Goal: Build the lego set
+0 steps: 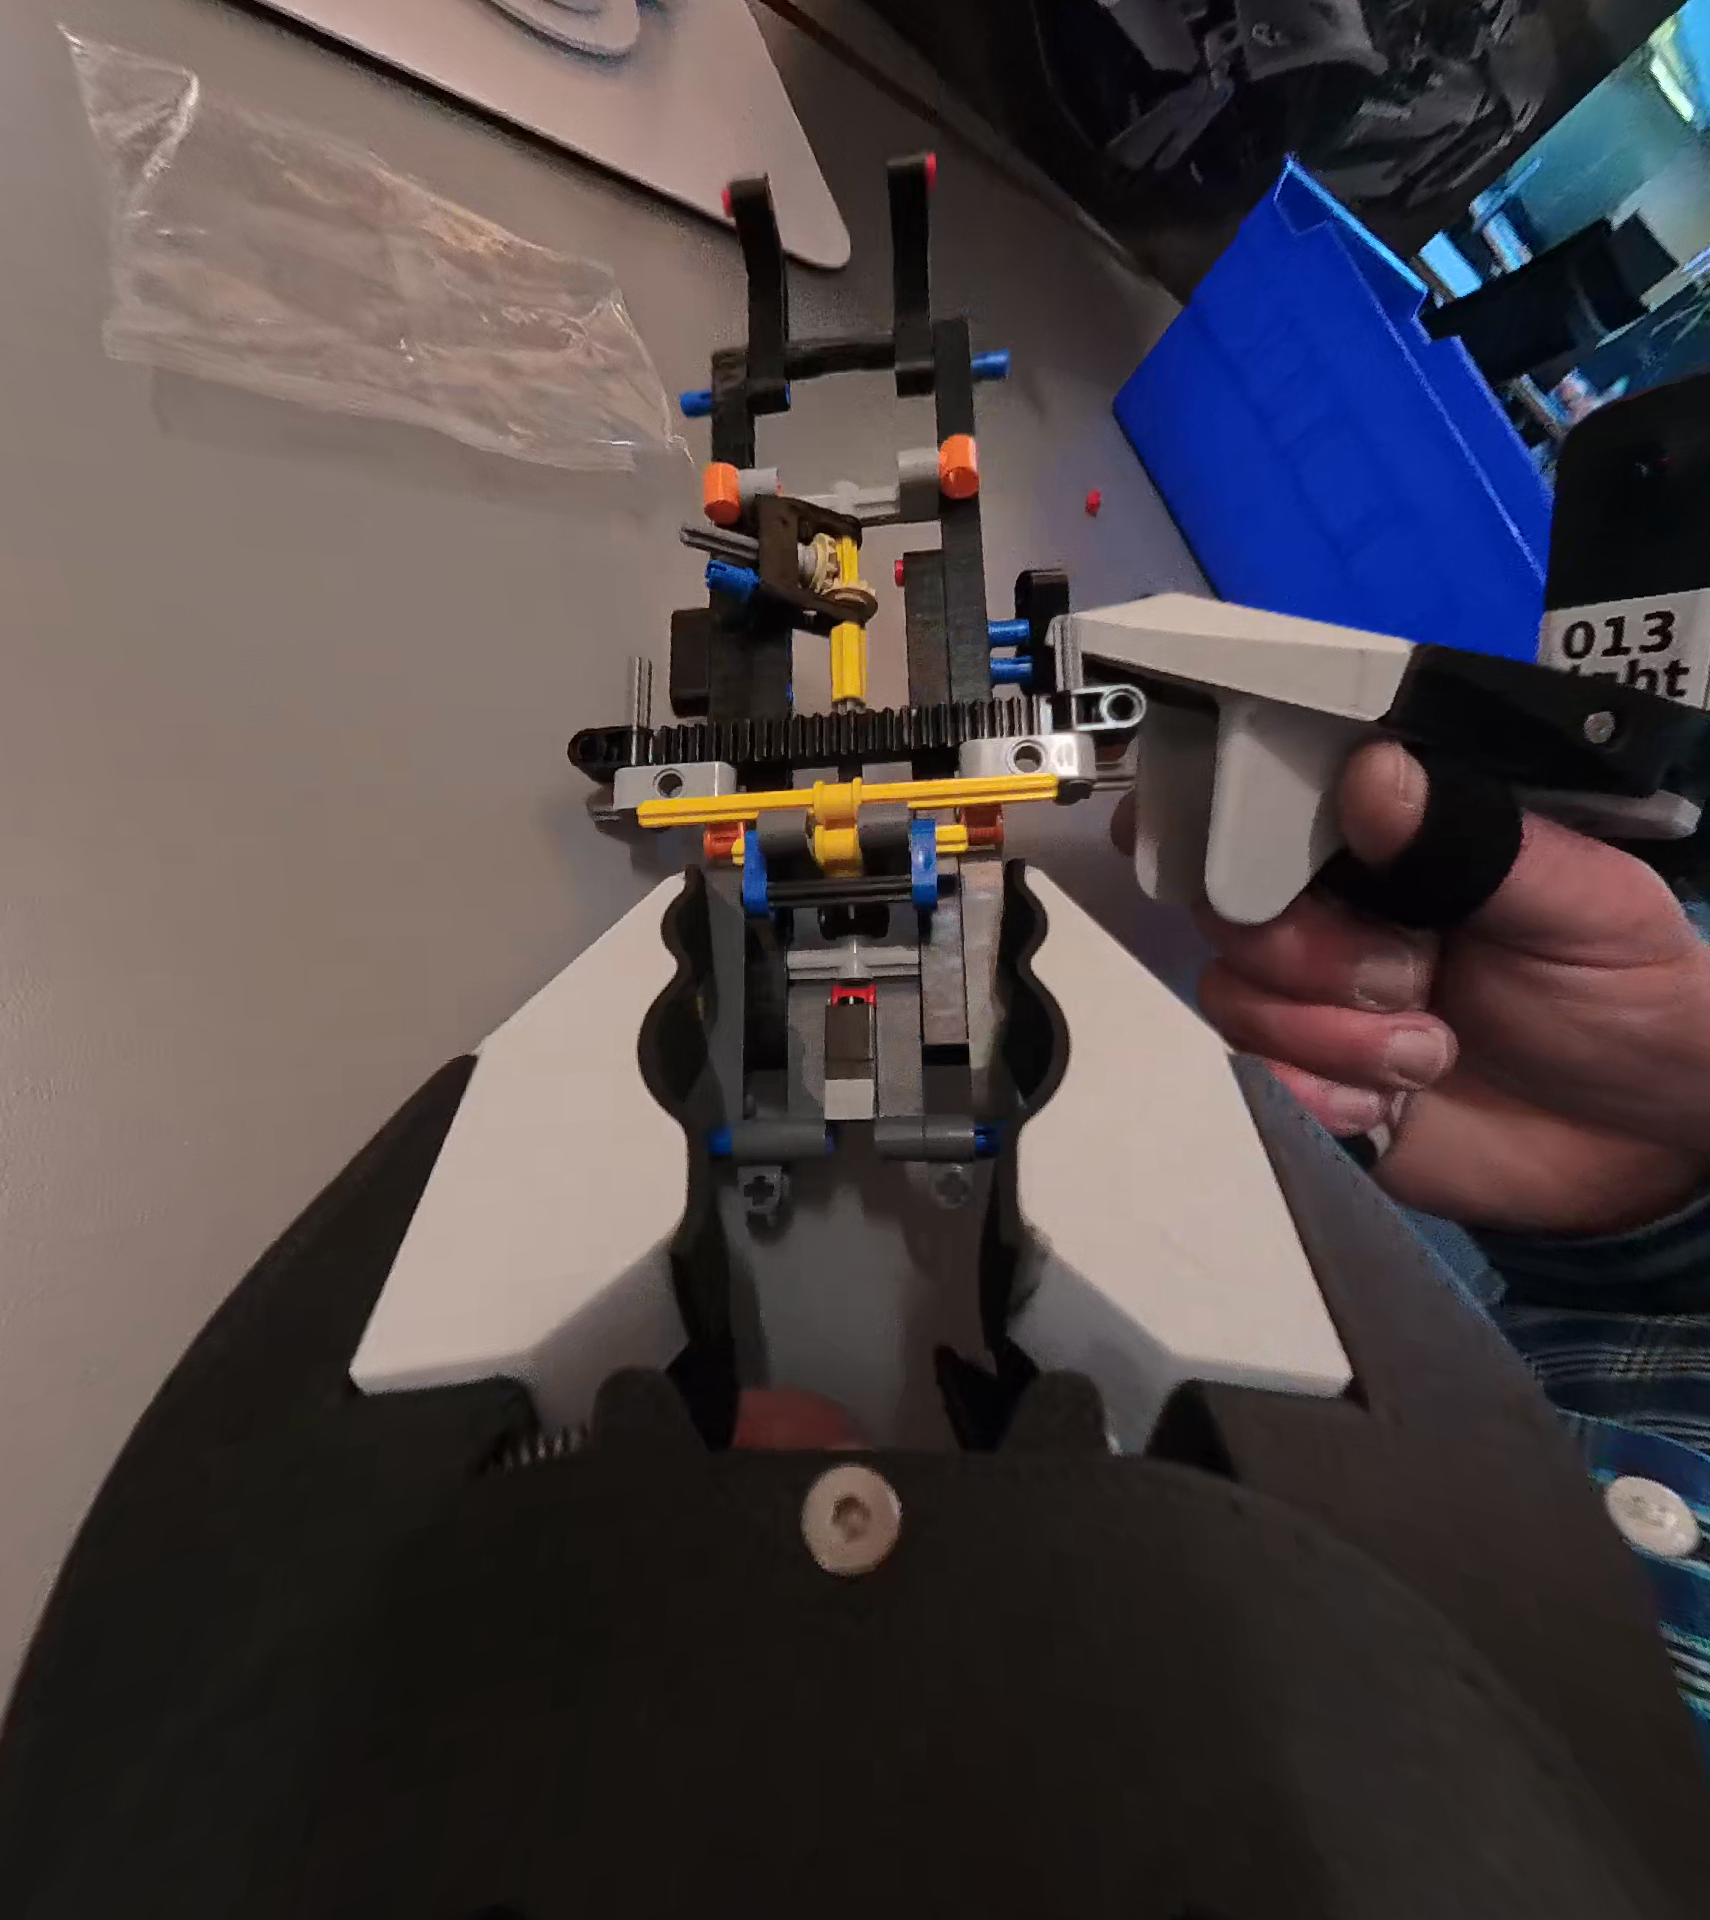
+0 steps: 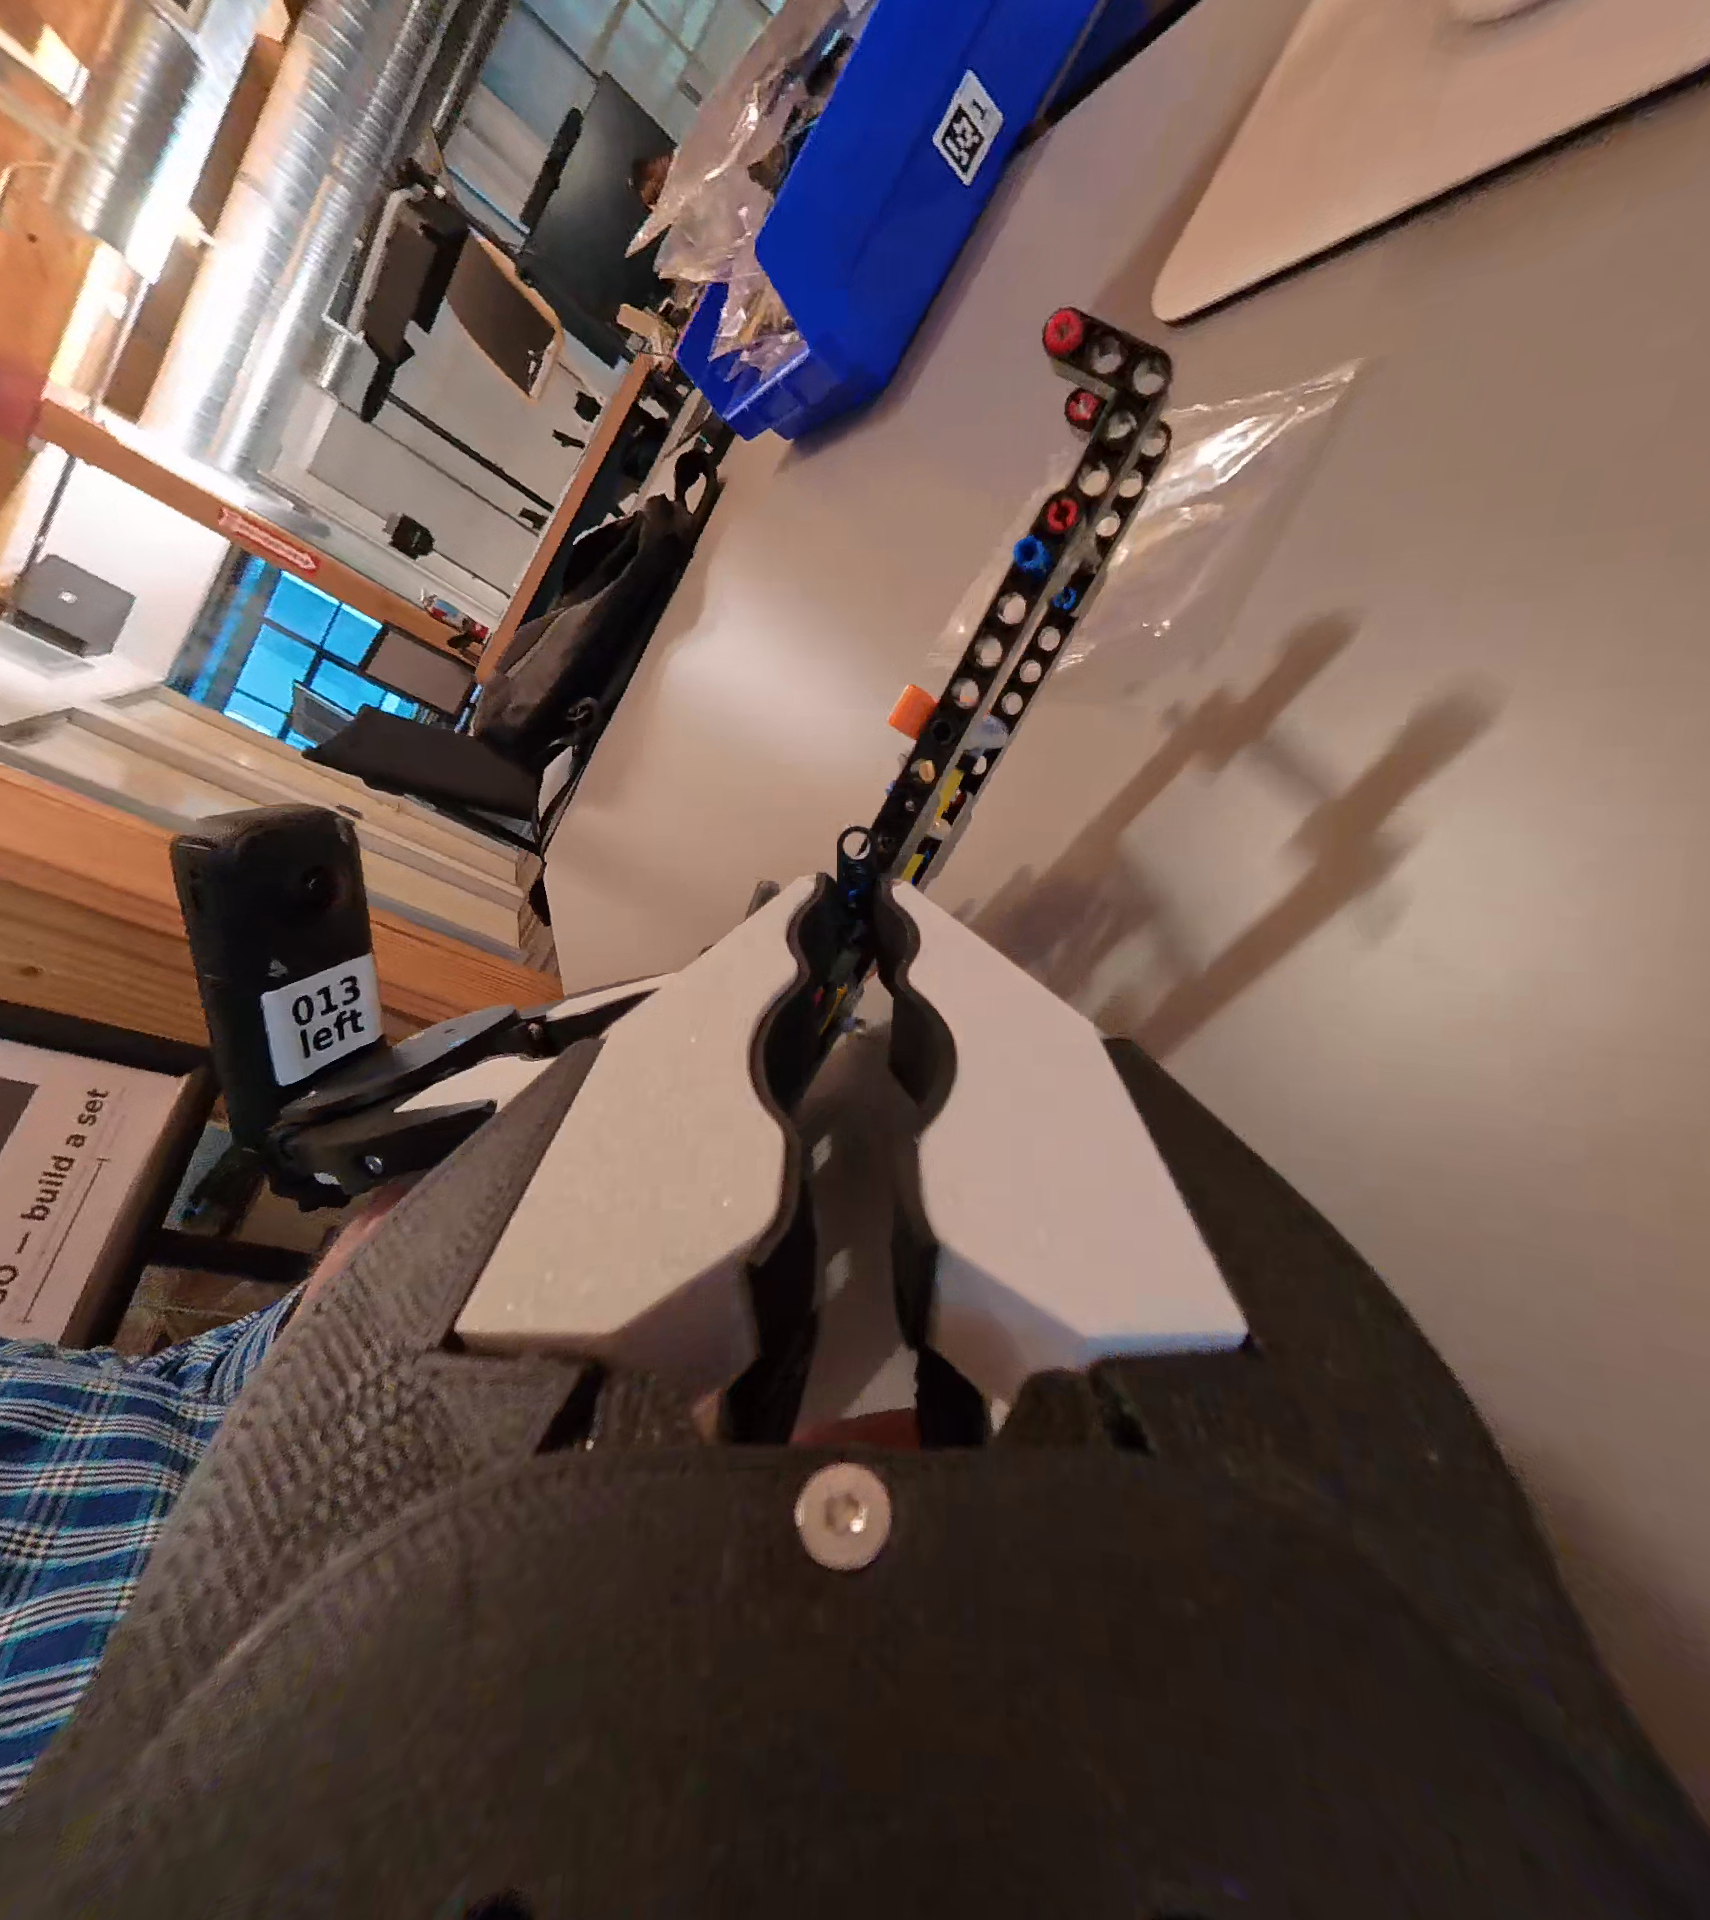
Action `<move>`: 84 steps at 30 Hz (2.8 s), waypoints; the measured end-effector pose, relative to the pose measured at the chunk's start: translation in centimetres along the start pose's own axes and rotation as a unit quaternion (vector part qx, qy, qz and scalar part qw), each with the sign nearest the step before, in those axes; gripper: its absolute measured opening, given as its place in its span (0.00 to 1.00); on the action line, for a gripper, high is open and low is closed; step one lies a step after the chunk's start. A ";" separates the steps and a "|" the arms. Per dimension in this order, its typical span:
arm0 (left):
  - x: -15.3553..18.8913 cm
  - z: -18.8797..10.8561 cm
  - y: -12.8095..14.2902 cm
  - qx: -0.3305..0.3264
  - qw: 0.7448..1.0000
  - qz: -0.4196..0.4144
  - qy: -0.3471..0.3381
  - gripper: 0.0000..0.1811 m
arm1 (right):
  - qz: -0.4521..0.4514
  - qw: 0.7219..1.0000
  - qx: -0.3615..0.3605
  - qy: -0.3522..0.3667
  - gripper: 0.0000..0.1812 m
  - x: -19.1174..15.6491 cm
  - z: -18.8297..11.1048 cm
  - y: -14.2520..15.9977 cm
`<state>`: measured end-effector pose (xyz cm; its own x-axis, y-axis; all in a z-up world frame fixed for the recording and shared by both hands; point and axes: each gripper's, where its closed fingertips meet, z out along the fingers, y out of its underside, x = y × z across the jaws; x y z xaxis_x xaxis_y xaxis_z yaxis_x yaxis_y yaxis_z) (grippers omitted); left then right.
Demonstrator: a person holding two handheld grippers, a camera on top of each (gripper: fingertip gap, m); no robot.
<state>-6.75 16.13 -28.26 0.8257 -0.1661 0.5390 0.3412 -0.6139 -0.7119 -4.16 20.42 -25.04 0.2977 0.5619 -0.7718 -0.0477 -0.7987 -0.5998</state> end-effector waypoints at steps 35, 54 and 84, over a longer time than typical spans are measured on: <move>-0.9 0.8 0.7 -0.051 0.965 0.226 -0.126 0.29 | 0.243 0.967 0.076 -0.017 0.02 2.0 0.1 1.3; -1.1 0.6 0.5 -0.047 0.964 0.230 -0.128 0.26 | 0.194 0.981 0.024 0.002 0.02 2.0 1.1 1.6; -2.7 -1.5 -1.3 -0.102 0.951 0.287 -0.057 0.55 | 0.172 0.984 -0.042 0.003 0.02 1.7 2.7 2.7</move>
<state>-10.15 16.22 -28.12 0.8970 -0.4412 0.0264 -0.2659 -0.5864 -0.7652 -6.36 19.85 -28.53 0.2827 0.2547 -0.9248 -0.0680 -0.9564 -0.2841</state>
